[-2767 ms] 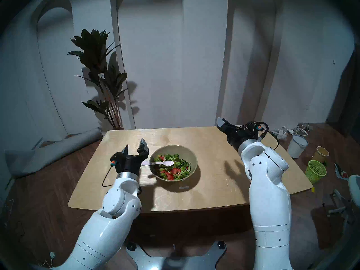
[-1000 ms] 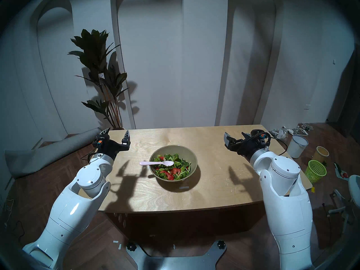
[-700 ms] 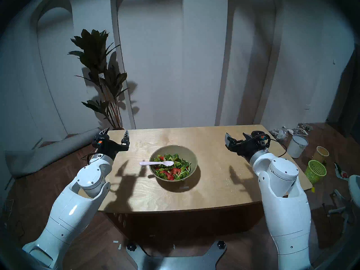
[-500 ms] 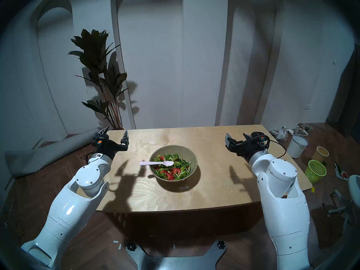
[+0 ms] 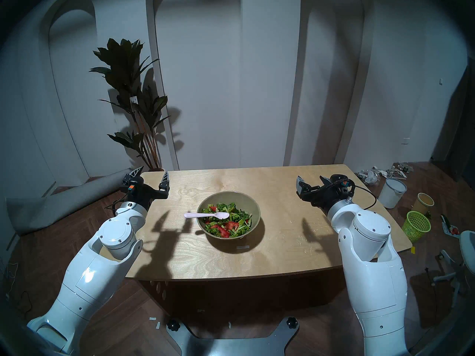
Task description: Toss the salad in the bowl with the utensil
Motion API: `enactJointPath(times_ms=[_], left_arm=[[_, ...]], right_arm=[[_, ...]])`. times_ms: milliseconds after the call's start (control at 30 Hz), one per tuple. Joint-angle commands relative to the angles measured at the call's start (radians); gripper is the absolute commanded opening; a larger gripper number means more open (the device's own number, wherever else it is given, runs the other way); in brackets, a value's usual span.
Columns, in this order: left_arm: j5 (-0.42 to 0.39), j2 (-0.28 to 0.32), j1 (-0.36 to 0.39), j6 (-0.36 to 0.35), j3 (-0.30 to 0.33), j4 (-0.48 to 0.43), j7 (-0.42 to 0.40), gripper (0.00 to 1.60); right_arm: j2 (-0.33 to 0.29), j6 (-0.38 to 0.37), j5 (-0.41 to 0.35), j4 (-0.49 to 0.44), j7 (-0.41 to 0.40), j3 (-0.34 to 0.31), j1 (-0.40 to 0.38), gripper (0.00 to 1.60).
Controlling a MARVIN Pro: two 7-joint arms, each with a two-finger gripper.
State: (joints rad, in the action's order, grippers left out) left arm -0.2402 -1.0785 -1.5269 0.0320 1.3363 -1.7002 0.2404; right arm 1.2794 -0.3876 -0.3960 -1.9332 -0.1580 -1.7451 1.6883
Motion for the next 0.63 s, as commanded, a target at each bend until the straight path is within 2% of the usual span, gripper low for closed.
enactJointPath(times_ms=[0,600], left_arm=[[0.003,-0.002,0.022,0.01,0.006,-0.015,0.004,1.6],[0.004,-0.003,0.022,0.01,0.007,-0.015,0.004,1.6]], right_arm=[[0.002,0.014,-0.001,-0.019,-0.002,-0.004,-0.006,1.6],[0.011,0.011,0.008,-0.018,-0.011,-0.009,-0.008,1.6]])
